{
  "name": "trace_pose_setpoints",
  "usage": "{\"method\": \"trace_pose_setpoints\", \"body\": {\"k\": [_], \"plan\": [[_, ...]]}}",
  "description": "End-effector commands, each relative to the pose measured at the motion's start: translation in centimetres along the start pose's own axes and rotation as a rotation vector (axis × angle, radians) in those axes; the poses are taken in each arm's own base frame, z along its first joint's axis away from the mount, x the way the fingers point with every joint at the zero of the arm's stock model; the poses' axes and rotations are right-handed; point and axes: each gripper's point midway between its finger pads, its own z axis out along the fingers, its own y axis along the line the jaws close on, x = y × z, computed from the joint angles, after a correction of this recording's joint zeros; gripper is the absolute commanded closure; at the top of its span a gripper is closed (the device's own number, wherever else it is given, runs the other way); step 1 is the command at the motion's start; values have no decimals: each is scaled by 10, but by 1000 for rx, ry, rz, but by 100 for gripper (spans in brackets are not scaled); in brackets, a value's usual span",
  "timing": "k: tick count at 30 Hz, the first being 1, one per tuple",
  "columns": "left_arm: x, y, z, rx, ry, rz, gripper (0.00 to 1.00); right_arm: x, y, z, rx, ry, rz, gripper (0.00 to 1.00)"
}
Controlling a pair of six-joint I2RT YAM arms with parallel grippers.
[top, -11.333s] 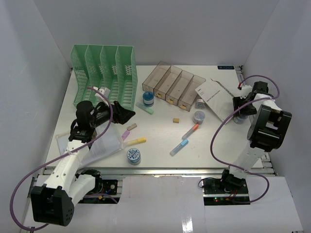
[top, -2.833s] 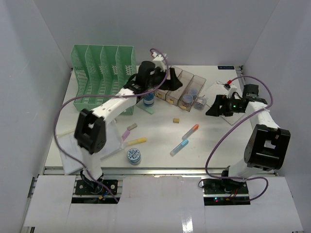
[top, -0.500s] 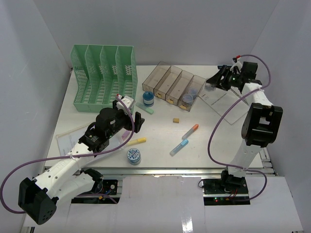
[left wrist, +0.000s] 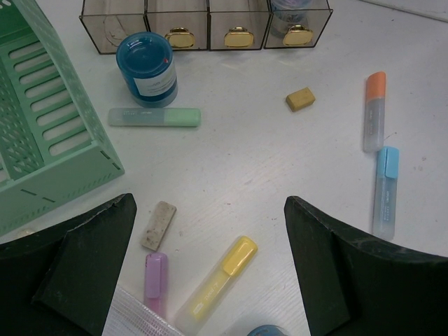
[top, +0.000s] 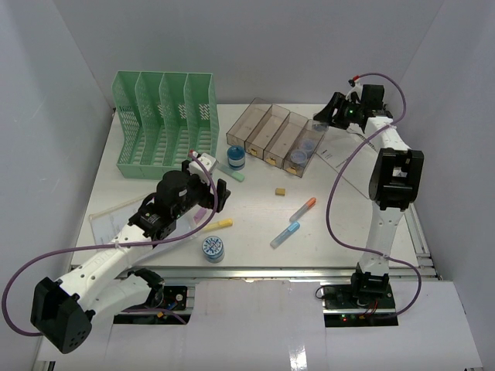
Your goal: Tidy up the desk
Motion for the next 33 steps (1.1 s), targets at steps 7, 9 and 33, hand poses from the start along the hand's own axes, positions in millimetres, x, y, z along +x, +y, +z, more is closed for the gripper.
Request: {"method": "trace_pose_setpoints", "body": {"k": [7, 9, 33], "plan": [[-3, 0, 0, 5, -1, 11, 2, -13, -12, 10, 33, -31, -51, 38], [-3, -1, 0, 10, -1, 10, 2, -10, -13, 12, 38, -26, -53, 26], [-6, -34, 0, 188, -2, -49, 2, 126, 126, -142, -394, 113, -717, 10]]}}
